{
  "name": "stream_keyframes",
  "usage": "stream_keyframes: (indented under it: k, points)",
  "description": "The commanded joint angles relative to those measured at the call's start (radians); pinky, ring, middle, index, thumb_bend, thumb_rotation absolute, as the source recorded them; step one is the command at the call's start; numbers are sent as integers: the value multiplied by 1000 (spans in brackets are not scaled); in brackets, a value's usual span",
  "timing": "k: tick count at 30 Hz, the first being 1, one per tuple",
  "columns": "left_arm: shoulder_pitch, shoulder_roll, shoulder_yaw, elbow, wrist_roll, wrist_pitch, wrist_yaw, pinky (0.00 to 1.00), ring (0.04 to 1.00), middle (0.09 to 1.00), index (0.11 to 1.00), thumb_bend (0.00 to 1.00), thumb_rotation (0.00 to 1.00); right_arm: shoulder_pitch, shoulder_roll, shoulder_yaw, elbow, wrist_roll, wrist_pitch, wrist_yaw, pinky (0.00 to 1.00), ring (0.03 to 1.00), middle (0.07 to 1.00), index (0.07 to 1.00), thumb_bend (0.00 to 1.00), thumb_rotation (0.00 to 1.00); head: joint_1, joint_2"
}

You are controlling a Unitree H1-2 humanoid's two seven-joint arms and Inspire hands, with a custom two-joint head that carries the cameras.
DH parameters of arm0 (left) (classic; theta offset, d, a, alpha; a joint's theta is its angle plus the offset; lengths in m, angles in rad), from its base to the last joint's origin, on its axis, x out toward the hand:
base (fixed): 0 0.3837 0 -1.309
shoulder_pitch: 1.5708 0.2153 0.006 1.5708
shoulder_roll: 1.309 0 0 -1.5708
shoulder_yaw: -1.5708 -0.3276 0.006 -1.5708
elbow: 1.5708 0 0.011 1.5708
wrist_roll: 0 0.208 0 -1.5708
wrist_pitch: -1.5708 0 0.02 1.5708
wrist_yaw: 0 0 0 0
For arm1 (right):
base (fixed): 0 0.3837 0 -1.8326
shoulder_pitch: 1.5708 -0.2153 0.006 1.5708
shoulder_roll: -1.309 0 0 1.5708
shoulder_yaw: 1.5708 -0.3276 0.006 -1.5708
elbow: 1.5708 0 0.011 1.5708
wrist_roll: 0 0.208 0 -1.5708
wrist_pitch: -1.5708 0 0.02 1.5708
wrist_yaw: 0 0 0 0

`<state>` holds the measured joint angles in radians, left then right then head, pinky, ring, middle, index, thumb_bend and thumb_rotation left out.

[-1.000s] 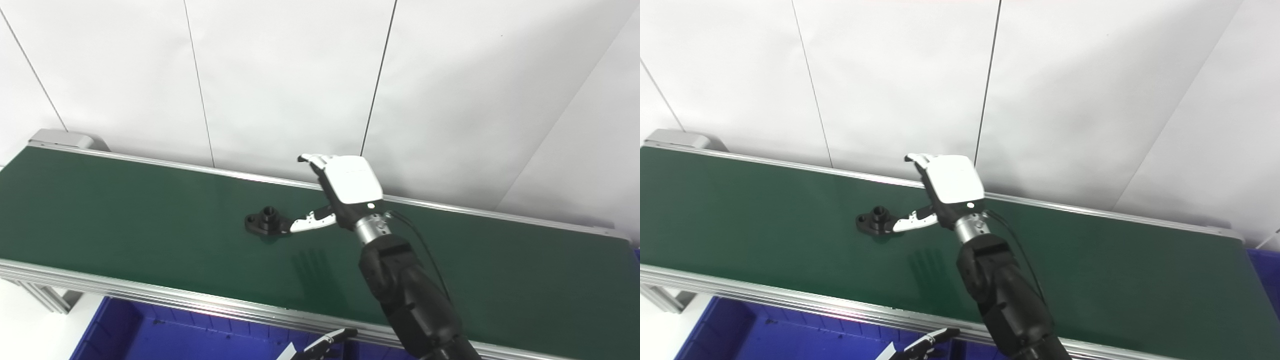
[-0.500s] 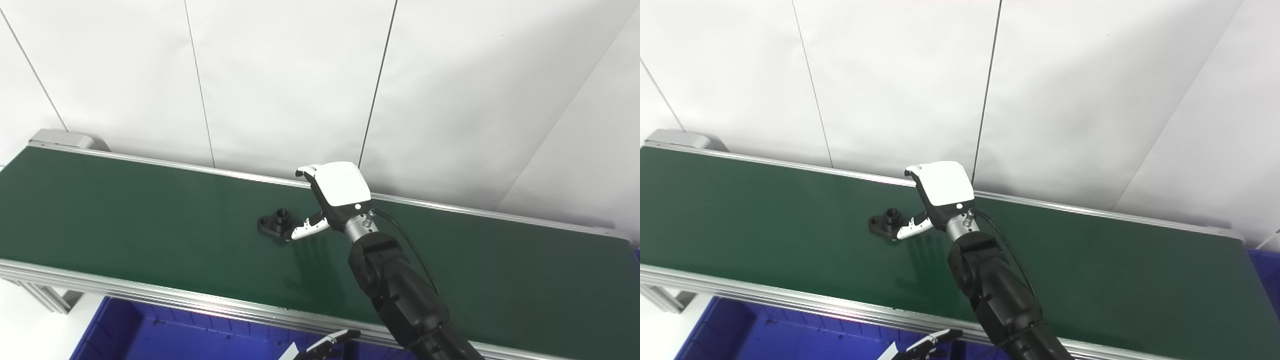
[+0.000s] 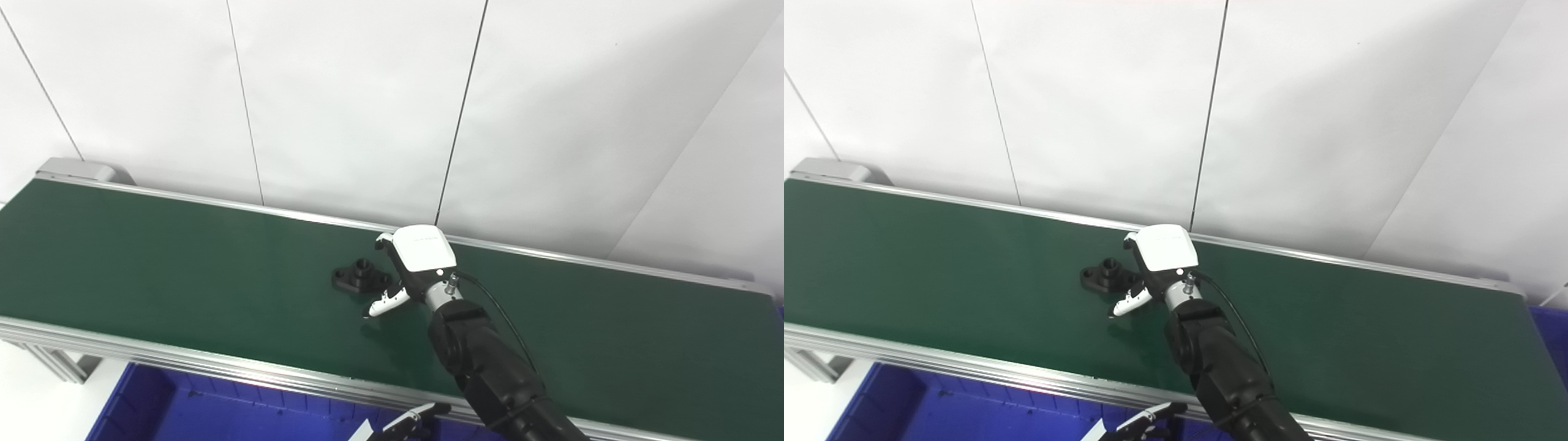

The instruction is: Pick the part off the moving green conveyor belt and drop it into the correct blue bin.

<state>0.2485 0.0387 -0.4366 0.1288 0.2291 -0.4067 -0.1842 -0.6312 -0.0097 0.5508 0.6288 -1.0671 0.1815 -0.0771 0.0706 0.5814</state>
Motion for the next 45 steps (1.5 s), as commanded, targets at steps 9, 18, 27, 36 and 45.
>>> stream_keyframes:
  k: [9, 18, 27, 36, 45]
  points:
    - [4, -2, -15, -29, 6, -21, 0, 848, 941, 928, 884, 997, 713, -10, 24, 17, -15, 39, 22, -42, 316, 462, 638, 743, 1000, 469, 3, 8]
    - [12, 0, -22, -52, 12, 5, -5, 854, 948, 937, 889, 993, 708, 3, 36, 15, 12, 127, -50, -103, 226, 320, 446, 592, 647, 105, 8, 14]
    - [10, 5, -28, -58, 15, -3, 0, 846, 944, 935, 887, 979, 707, 6, 21, 63, 22, 100, 65, -26, 277, 427, 541, 540, 488, 0, 5, 21]
    - [6, 10, -29, -58, 16, -1, -2, 848, 945, 935, 889, 970, 704, 10, 8, 77, 17, 104, 81, -17, 272, 418, 525, 558, 487, 0, 2, 23]
    - [3, 8, -31, -53, 10, -4, -4, 850, 946, 937, 894, 952, 700, 40, -8, 70, -40, 125, 64, -21, 282, 424, 521, 549, 490, 0, -10, 31]
